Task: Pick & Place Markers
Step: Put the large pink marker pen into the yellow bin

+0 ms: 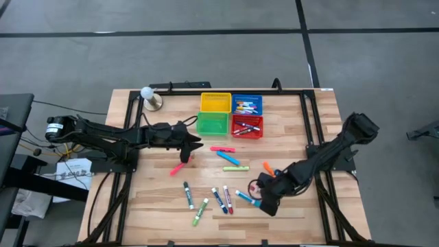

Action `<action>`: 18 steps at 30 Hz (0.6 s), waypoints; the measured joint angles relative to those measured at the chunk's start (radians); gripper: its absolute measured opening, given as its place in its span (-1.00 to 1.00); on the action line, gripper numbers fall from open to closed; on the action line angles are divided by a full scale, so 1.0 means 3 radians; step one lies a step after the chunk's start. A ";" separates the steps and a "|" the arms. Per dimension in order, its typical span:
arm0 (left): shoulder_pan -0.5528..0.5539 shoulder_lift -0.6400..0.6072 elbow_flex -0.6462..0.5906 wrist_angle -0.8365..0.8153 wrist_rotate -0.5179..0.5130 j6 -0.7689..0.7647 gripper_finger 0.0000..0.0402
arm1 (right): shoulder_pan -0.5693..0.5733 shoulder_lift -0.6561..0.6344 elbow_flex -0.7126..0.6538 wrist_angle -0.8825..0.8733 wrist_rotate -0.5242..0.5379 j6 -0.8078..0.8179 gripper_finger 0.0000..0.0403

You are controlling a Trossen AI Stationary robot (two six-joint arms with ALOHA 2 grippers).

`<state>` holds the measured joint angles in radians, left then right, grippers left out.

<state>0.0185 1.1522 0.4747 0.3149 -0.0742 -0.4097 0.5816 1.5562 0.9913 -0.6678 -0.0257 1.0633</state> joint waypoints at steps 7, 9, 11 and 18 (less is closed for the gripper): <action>-0.0001 0.0000 0.0000 0.0256 0.0004 -0.0229 -0.30 | -0.0240 -0.0281 0.0008 0.0476 0.0249 -0.0292 -0.68; 0.0000 0.0000 -0.0001 0.0369 0.0107 -0.0244 -0.30 | -0.0334 -0.0318 0.0008 0.0652 0.0345 -0.0425 -0.68; 0.0000 0.0000 -0.0001 0.0507 0.0283 -0.0246 -0.30 | -0.0449 -0.0324 0.0008 0.0877 0.0417 -0.0574 -0.68; -0.0001 0.0000 -0.0001 0.0956 0.0941 -0.0277 -0.30 | -0.0893 -0.0313 0.0009 0.1743 0.0449 -0.1102 -0.68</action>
<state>0.0181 1.1522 0.4744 0.6018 0.2081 -0.4928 0.3136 1.4624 0.9939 -0.1449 0.1089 0.7325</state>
